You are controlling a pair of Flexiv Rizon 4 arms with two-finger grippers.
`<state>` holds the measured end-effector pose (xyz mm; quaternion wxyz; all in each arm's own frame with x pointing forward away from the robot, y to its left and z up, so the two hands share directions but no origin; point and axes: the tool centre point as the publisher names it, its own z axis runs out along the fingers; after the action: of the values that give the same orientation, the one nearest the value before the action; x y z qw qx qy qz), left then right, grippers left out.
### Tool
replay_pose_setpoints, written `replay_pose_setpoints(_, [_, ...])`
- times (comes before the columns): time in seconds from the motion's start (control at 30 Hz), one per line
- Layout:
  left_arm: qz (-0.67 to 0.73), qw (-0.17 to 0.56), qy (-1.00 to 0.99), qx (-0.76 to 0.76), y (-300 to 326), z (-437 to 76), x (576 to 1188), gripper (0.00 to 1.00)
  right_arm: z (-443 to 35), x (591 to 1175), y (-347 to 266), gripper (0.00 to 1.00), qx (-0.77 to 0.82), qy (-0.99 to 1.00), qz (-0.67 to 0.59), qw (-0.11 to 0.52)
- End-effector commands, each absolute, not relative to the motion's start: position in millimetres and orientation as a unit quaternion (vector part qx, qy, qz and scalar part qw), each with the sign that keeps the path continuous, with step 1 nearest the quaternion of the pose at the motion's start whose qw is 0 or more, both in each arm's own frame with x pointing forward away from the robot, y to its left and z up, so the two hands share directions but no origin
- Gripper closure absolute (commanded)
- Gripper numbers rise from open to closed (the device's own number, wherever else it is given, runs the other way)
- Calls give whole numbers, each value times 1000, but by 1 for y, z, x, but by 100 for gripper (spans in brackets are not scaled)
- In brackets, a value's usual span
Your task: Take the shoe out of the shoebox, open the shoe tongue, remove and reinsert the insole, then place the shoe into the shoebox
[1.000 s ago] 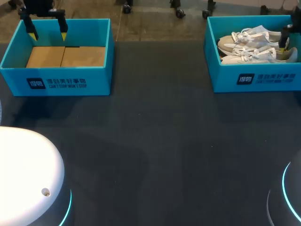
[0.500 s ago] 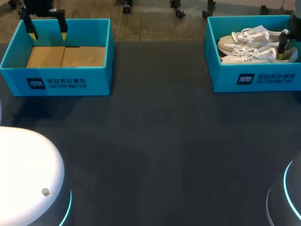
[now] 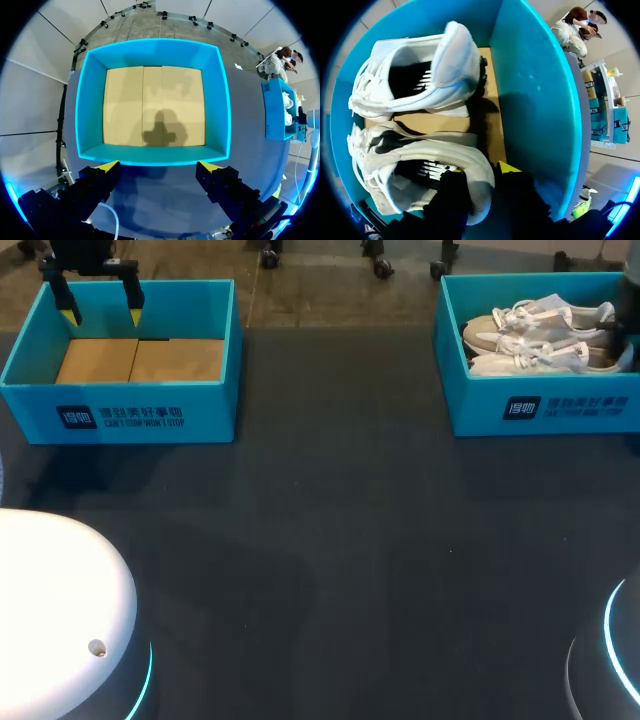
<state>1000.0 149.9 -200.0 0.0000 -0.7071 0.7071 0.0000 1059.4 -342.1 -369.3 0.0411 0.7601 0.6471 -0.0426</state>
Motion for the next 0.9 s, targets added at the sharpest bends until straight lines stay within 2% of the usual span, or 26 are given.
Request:
replay_pose_setpoints(0.03, [0, 0, 707, -707, 150, -200, 1000, 0, -374, 1062, -340, 100, 764, 643, -47, 38])
replay_pose_setpoints(0.33, [0, 0, 707, -707, 150, -200, 1000, 0, -342, 1049, -337, 100, 763, 642, -68, 40])
replay_pose_setpoints(0.9, [0, 0, 707, -707, 150, -200, 1000, 0, -212, 1035, -316, 100, 748, 649, -101, 98])
